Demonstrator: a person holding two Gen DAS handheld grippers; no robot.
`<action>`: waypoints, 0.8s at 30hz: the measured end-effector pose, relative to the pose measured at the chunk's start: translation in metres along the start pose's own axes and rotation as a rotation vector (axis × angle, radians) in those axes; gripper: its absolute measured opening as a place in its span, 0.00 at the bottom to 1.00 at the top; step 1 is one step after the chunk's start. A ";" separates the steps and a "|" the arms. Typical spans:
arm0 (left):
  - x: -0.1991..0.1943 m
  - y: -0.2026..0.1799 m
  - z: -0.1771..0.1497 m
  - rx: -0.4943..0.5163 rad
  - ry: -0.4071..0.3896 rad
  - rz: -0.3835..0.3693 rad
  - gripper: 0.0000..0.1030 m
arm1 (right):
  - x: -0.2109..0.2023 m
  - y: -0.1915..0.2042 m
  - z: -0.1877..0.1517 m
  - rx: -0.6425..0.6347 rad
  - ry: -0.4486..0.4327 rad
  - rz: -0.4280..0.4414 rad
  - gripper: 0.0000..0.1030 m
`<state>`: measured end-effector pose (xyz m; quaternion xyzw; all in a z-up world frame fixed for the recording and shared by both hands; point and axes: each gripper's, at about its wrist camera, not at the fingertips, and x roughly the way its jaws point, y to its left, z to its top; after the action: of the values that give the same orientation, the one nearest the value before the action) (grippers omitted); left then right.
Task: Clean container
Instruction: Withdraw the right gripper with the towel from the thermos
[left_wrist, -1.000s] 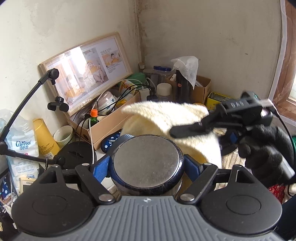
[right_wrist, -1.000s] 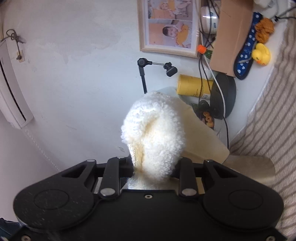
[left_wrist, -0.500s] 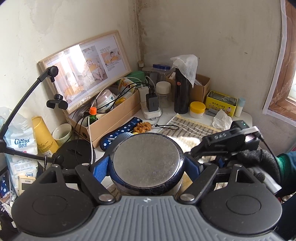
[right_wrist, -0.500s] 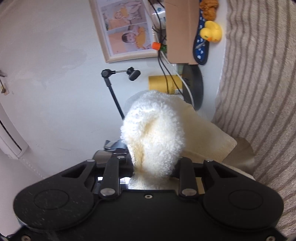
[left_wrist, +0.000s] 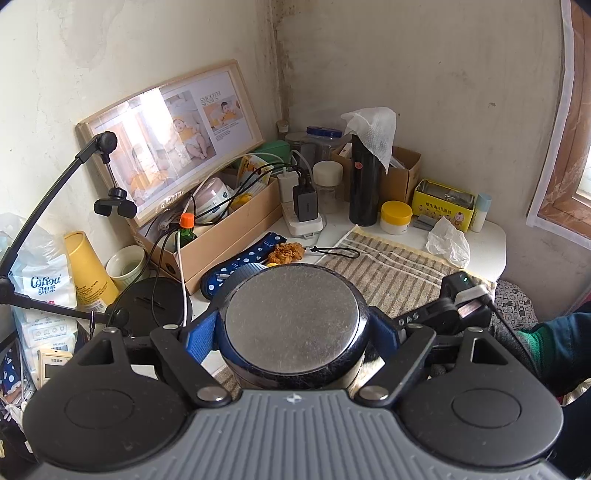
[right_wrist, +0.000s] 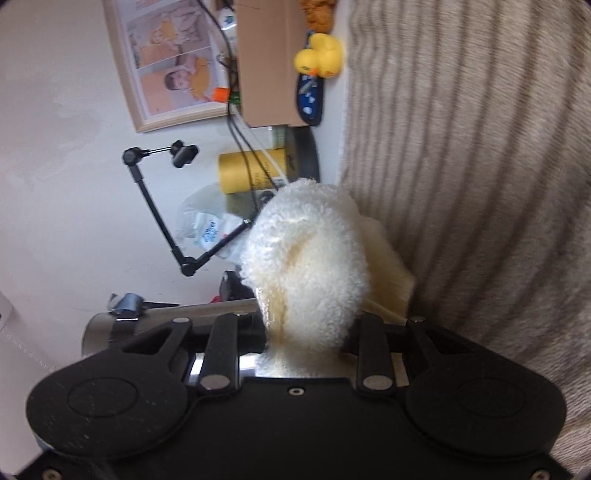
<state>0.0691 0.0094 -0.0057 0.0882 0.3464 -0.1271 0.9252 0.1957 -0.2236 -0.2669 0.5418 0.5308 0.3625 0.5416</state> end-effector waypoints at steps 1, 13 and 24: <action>0.000 0.000 0.000 0.001 0.000 0.000 0.81 | 0.000 -0.003 0.000 0.000 0.003 -0.023 0.25; 0.002 0.000 -0.005 -0.031 -0.007 -0.008 0.83 | -0.011 0.015 -0.009 0.044 0.019 0.066 0.25; 0.029 0.012 -0.048 -0.215 -0.071 -0.059 0.86 | -0.025 0.053 -0.031 -0.010 0.033 0.045 0.28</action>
<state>0.0640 0.0277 -0.0604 -0.0266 0.3273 -0.1196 0.9369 0.1710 -0.2337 -0.2059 0.5448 0.5255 0.3861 0.5272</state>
